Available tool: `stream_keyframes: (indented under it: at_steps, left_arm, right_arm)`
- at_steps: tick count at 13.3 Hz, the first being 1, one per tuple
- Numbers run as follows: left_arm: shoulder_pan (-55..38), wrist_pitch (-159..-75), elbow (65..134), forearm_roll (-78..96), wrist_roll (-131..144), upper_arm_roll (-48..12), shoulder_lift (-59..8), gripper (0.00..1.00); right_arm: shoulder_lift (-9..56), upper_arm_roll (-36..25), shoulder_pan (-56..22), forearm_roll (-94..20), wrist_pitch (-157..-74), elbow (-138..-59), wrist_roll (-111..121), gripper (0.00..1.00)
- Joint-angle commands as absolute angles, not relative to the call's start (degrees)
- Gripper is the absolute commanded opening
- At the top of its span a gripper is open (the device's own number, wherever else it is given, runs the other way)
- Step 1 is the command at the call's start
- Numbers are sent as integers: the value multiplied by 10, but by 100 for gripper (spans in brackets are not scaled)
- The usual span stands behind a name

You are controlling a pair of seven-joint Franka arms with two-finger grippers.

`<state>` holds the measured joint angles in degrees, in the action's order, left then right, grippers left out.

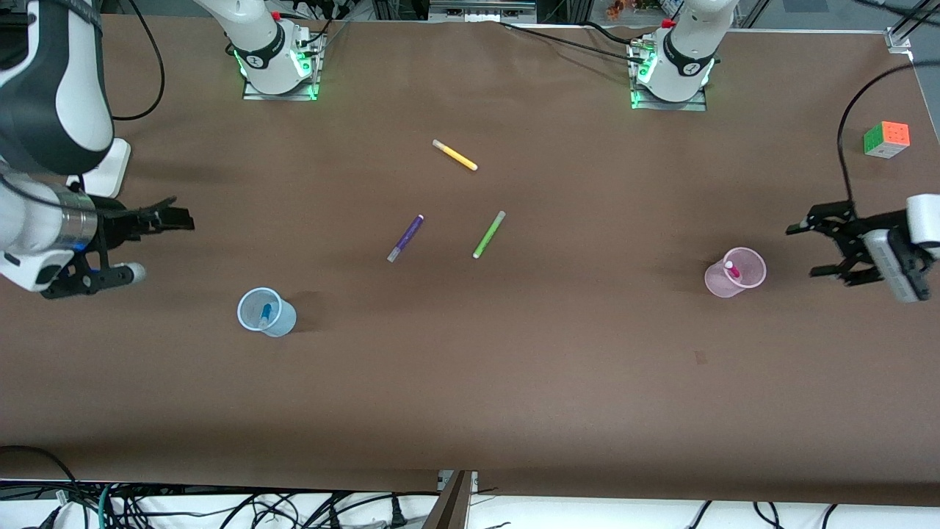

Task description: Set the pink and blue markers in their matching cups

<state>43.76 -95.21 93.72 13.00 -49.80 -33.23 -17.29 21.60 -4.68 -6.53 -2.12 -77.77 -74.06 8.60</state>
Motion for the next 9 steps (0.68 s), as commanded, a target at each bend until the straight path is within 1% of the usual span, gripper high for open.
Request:
stream_keyframes:
  at_steps: [1, 3, 5, 9]
  left_arm:
    - [403, -930, 936, 91, -328, -332, -120, 100]
    - [389, -917, 934, 85, -208, -334, -110, 100]
    - [369, -913, 933, 77, -75, -348, -95, 100]
    - [359, -901, 933, 18, 123, -423, -89, 100]
  right_arm:
    - [180, -33, -58, 2, -764, -736, 72, 100]
    - [122, -32, -45, 10, -774, -768, 72, 100]
    - [77, -32, -40, 9, -775, -805, 74, 100]
    - [38, -32, -34, 9, -797, -857, 62, 100]
